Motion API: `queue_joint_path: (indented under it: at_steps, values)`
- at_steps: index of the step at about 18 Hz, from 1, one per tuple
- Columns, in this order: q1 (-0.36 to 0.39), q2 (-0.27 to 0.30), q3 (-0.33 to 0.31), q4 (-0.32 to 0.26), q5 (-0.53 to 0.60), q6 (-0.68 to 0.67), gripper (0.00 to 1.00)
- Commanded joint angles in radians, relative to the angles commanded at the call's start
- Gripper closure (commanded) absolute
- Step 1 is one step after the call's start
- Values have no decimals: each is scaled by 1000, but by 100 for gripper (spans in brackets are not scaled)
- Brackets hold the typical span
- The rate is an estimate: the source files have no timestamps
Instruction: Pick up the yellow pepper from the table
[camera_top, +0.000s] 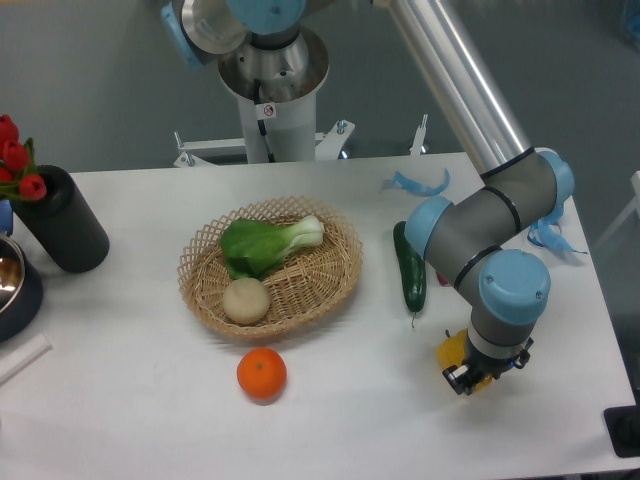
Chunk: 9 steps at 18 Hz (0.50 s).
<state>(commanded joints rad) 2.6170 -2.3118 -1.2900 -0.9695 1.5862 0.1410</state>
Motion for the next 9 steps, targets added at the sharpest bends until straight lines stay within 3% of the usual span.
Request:
queue_joint_path:
  at_steps: [4, 7, 9]
  values:
    - [9, 34, -18, 2, 11, 52, 75]
    - [29, 60, -22, 0, -2, 155, 87]
    - [37, 78, -22, 0, -18, 212, 87]
